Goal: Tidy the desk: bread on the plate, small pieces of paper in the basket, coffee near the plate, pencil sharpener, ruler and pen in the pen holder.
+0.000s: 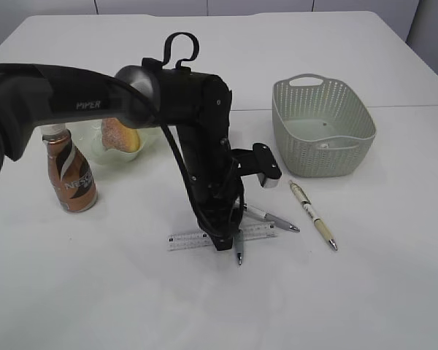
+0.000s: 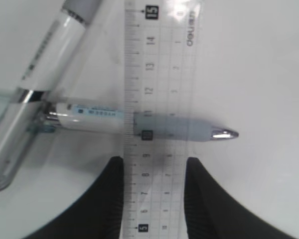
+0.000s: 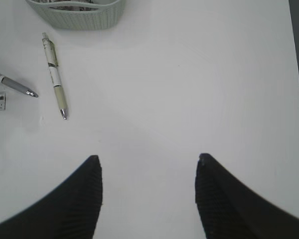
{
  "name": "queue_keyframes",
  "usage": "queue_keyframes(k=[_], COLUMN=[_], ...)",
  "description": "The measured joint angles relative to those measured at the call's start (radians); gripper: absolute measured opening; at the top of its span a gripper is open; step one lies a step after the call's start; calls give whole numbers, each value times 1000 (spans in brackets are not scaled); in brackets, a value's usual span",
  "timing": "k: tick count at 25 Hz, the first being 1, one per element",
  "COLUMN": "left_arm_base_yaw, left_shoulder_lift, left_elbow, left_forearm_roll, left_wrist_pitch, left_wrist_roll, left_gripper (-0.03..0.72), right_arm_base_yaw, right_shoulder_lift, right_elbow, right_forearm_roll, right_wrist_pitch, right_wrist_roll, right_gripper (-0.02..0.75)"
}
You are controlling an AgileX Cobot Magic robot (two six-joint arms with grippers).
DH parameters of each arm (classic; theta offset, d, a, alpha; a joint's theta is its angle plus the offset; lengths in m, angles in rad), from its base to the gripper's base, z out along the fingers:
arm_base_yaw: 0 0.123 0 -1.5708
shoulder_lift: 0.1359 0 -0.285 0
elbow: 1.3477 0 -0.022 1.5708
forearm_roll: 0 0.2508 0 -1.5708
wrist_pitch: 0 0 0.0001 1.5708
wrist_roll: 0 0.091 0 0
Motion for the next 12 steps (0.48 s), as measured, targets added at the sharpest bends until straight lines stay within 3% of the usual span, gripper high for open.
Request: queue_keyframes(k=[12], left_arm_base_yaw=[0], left_shoulder_lift=[-1], left_elbow=[-201], left_forearm_roll=[8], left_wrist_pitch=[113], left_wrist_roll=[-244], left_gripper=[232], right_arm_base_yaw=[0], right_shoulder_lift=[0], right_elbow=[0], right_forearm_roll=[0], right_wrist_pitch=[0], right_wrist_roll=[0], right_gripper=[467])
